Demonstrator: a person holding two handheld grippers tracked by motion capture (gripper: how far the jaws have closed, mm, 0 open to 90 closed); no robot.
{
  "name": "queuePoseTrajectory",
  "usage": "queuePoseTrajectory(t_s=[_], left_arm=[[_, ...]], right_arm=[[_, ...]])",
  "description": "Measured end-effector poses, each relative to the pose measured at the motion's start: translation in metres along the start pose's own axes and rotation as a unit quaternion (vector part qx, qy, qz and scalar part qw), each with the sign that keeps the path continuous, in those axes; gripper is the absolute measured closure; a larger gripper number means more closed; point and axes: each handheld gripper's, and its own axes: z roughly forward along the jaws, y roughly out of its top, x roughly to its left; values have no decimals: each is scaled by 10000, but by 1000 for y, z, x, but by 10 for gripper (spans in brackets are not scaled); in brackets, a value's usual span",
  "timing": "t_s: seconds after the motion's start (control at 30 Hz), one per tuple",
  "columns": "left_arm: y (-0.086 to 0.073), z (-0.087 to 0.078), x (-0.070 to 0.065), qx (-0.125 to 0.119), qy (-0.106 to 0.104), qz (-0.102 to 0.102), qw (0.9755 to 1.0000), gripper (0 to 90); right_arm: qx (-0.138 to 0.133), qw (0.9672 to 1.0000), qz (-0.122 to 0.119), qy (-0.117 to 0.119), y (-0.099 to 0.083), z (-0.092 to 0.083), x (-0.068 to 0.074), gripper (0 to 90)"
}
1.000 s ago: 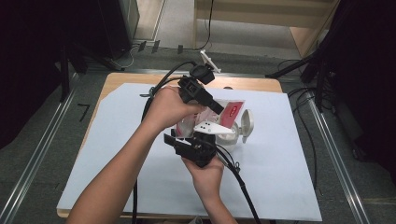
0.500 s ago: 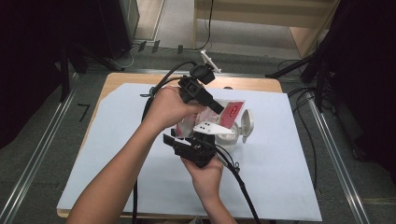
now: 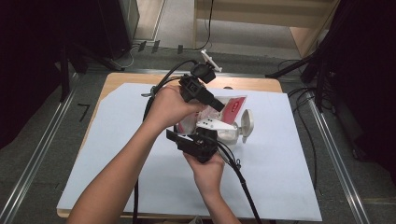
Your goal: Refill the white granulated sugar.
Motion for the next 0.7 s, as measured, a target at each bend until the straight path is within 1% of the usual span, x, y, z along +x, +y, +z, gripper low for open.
queuePoseTrajectory(t_s=[0.3,0.47,0.53,0.57,0.63,0.7], left_arm=[[0,2,-1,86,42,19,10000,771],[1,3,-2,137,45,30,9999,771],[1,2,-2,106,13,21,9999,771],[1,3,-2,72,-14,-15,10000,770],[2,2,-3,74,-20,-34,10000,767],[3,2,-4,121,9,-2,9999,763]], right_arm=[[41,10000,42,16,-1,2,-1,626],[0,10000,88,18,-3,1,-1,629],[-18,10000,94,20,-2,0,0,631],[-15,10000,98,12,-1,0,1,632],[-20,9999,134,32,0,-1,1,633],[-29,9997,220,96,0,-2,1,632]])
